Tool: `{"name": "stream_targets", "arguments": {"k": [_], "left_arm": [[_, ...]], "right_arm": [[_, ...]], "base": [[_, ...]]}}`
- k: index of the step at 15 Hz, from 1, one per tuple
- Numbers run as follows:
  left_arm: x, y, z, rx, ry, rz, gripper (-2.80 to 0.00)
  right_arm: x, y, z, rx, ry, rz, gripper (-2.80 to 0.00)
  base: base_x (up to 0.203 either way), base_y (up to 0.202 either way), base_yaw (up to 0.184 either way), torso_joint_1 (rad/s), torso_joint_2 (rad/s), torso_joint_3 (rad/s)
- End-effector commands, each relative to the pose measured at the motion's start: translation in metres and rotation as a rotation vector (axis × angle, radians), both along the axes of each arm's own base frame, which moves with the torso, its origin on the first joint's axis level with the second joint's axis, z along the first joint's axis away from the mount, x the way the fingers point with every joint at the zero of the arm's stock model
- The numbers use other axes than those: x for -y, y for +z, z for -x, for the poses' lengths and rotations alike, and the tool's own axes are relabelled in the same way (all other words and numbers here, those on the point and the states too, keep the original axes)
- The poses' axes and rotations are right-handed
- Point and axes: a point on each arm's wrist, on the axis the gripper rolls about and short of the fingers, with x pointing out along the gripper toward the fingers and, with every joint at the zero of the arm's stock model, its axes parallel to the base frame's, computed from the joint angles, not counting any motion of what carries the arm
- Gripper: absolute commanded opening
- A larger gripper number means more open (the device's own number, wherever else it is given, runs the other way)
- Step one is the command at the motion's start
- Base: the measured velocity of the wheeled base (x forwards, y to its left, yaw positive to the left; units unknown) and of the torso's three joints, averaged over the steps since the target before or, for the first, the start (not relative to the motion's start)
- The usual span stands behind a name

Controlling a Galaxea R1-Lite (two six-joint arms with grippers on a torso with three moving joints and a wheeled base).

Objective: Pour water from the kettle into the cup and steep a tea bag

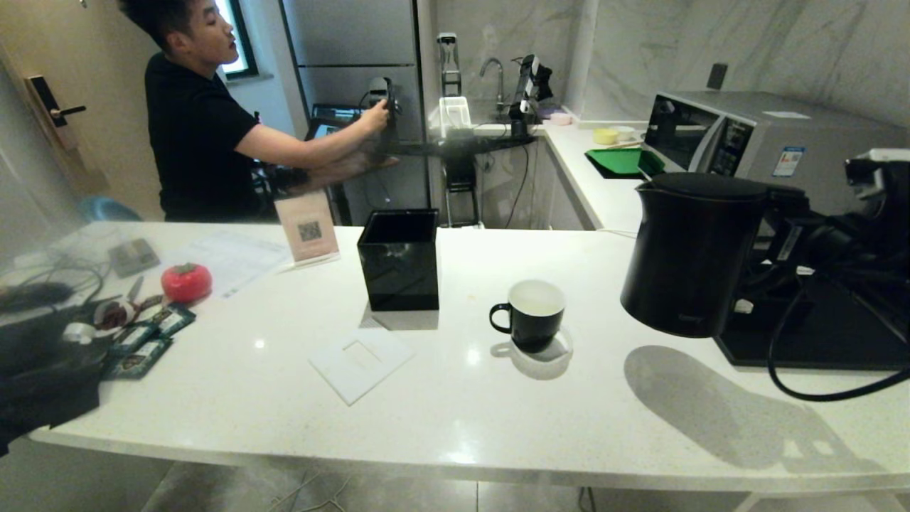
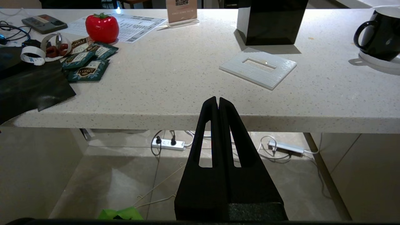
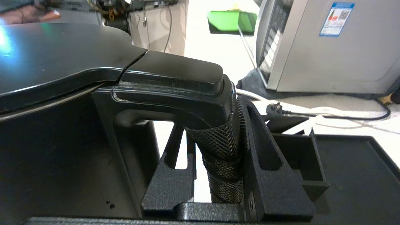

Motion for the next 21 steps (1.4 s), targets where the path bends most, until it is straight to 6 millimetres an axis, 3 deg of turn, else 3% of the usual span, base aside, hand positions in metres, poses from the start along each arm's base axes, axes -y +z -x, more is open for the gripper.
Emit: {"name": "stream_targets", "arguments": {"k": [1,18,21], "left_arm": [[0.0000,0.0000,0.0000,0.000,0.000,0.000,-2.80],[0.0000,0.0000,0.0000,0.000,0.000,0.000,-2.80],[0.0000,0.0000,0.0000,0.000,0.000,0.000,-2.80]], "right_arm": [[0.0002,-0.0050,0.0021,-0.011,-0.001,0.001,-2.80],[0.0002,-0.0074,0.0013,-0.020,-0.001,0.000,-2.80],[0.0003,-0.0076,0.0016,-0.021,-0.002,0.000,-2.80]], "base": [[0.000,0.000,0.000,0.000,0.00,0.000],[0.000,0.000,0.000,0.000,0.00,0.000],[0.003,-0.124,0.005,0.000,0.00,-0.002]]}}
